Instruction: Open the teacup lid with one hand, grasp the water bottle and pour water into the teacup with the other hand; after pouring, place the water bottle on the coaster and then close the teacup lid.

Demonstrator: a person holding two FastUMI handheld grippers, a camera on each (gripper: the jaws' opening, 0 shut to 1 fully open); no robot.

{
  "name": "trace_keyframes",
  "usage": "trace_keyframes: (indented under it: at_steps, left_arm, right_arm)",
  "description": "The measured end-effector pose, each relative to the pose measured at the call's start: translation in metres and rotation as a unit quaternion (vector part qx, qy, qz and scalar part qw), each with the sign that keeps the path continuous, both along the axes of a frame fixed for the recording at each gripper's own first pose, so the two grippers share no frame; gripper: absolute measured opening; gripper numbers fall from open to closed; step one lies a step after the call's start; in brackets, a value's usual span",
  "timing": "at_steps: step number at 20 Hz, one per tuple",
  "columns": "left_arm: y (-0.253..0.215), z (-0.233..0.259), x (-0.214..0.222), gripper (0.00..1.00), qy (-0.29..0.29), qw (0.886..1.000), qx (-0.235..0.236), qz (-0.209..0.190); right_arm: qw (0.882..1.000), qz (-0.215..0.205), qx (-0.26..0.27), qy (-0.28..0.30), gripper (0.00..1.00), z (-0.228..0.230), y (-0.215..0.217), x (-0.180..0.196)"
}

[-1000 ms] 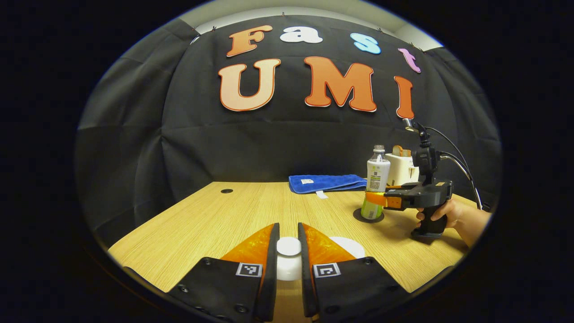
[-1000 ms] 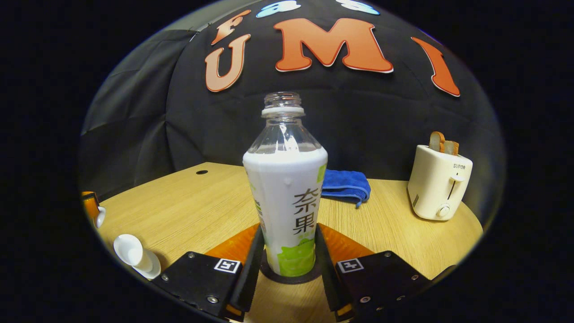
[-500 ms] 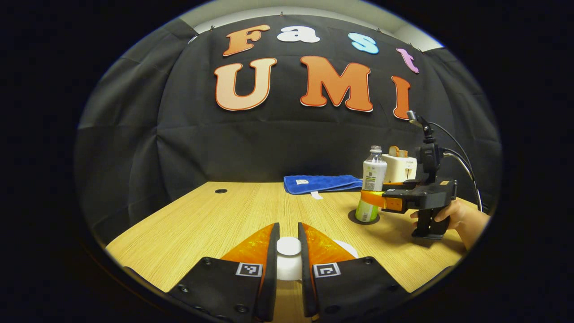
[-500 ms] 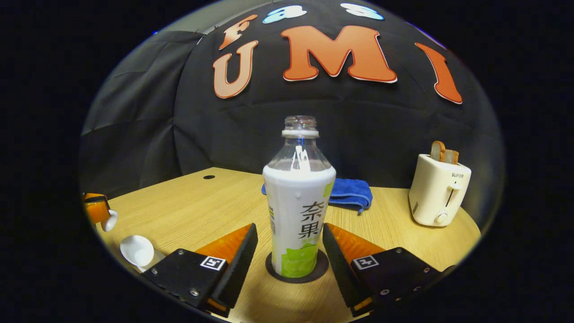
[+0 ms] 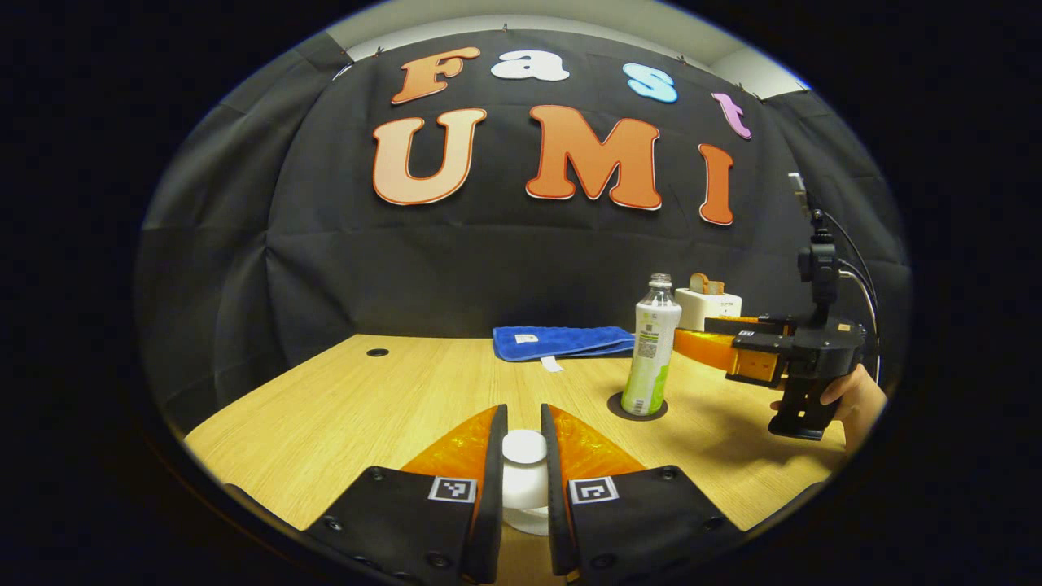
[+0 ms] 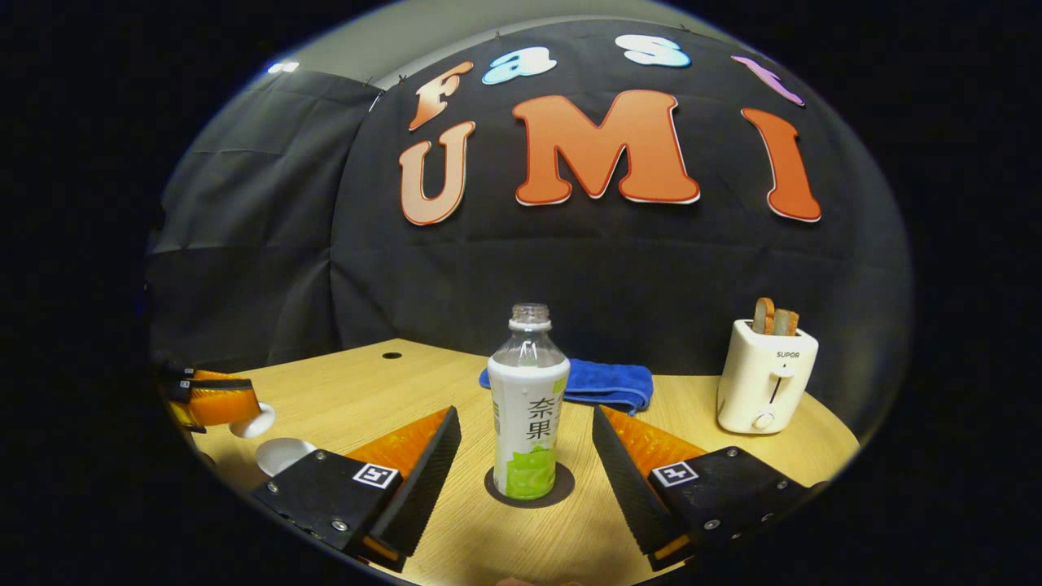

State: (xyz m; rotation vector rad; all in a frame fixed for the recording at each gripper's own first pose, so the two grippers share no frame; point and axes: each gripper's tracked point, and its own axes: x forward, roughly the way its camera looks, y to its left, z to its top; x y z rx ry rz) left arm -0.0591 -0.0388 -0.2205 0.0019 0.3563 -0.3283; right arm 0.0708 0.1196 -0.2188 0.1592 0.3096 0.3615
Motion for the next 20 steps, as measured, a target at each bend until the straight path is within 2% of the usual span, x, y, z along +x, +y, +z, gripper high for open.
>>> trace_keyframes:
  at_steps: [6, 12, 20]
  left_arm:
    - [-0.015, -0.019, 0.002, 0.27, 0.02, 1.0, 0.0, -0.007]
    - [-0.018, -0.041, 0.0, 0.27, 0.046, 0.999, 0.015, -0.006]
    - [-0.022, -0.051, -0.001, 0.27, 0.049, 0.998, 0.034, -0.009]
  right_arm:
    - [1.0, -0.009, 0.005, -0.023, 0.97, 0.019, -0.02, -0.019]
    - [1.0, -0.023, 0.01, -0.012, 0.97, 0.01, -0.035, -0.031]
    - [1.0, -0.024, 0.009, -0.014, 0.97, 0.012, -0.036, -0.037]
